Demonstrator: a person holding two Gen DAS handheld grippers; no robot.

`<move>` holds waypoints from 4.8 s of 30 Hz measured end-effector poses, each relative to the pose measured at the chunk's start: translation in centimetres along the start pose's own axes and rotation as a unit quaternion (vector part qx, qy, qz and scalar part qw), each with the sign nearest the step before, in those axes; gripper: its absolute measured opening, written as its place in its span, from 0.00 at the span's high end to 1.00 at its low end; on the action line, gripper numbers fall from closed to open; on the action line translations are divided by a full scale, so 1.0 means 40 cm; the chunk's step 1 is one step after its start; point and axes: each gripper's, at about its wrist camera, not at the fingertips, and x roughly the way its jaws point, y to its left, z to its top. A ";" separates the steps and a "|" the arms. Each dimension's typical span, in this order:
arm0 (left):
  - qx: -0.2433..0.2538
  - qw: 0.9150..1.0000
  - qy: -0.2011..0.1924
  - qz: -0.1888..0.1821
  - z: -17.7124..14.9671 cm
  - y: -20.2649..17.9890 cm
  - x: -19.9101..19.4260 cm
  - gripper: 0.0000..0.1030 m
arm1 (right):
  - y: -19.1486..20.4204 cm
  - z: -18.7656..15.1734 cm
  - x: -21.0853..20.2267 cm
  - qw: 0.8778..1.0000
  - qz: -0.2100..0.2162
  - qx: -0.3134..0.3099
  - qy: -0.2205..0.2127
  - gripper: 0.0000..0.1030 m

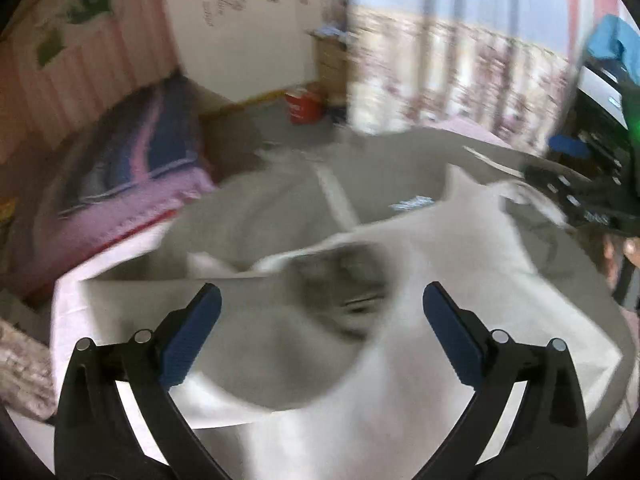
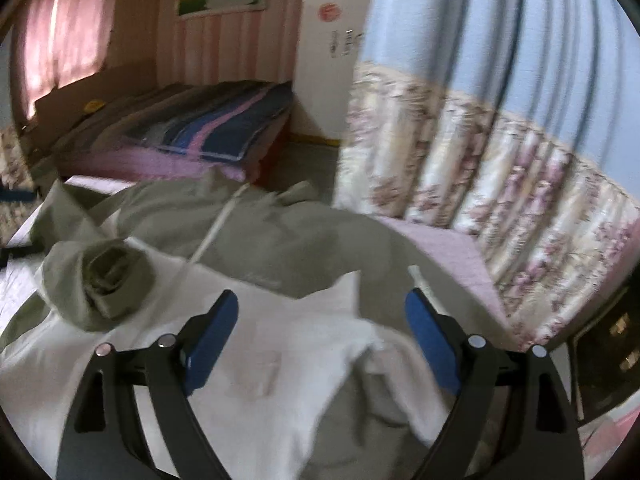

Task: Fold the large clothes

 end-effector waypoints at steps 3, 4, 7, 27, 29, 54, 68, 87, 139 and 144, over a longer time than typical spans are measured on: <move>-0.035 0.997 -0.010 0.069 -0.056 0.178 -0.006 0.03 | 0.076 -0.001 -0.001 0.998 0.064 -0.005 0.004 0.15; -0.041 0.996 -0.012 0.075 -0.071 0.211 -0.007 0.03 | 0.109 0.006 -0.006 0.996 0.084 -0.012 0.002 0.15; -0.084 0.991 -0.018 0.098 -0.120 0.343 0.014 0.03 | 0.219 0.035 -0.008 0.990 0.133 -0.048 0.003 0.15; -0.136 0.987 -0.050 0.074 -0.143 0.458 0.041 0.03 | 0.097 0.094 0.024 0.997 0.066 0.010 -0.025 0.91; -0.144 0.986 -0.051 0.059 -0.144 0.467 0.042 0.03 | 0.012 0.043 0.121 0.995 0.068 0.060 0.049 0.85; -0.041 0.997 0.021 0.058 -0.244 0.282 0.052 0.03 | -0.074 0.036 0.156 0.989 0.091 0.119 0.020 0.84; -0.077 0.989 0.002 0.124 -0.094 0.273 0.261 0.74 | -0.119 0.067 0.032 0.992 0.004 0.123 -0.041 0.86; -0.203 0.978 0.034 0.043 -0.301 0.404 0.205 0.91 | -0.059 -0.047 0.290 0.988 0.043 0.040 0.145 0.86; -0.038 0.999 -0.001 0.031 -0.166 0.172 0.101 0.03 | -0.222 -0.232 -0.208 0.979 0.042 -0.122 0.156 0.38; -0.033 0.999 -0.002 0.033 -0.188 0.156 0.076 0.03 | -0.245 -0.279 -0.167 0.972 0.043 -0.137 0.186 0.29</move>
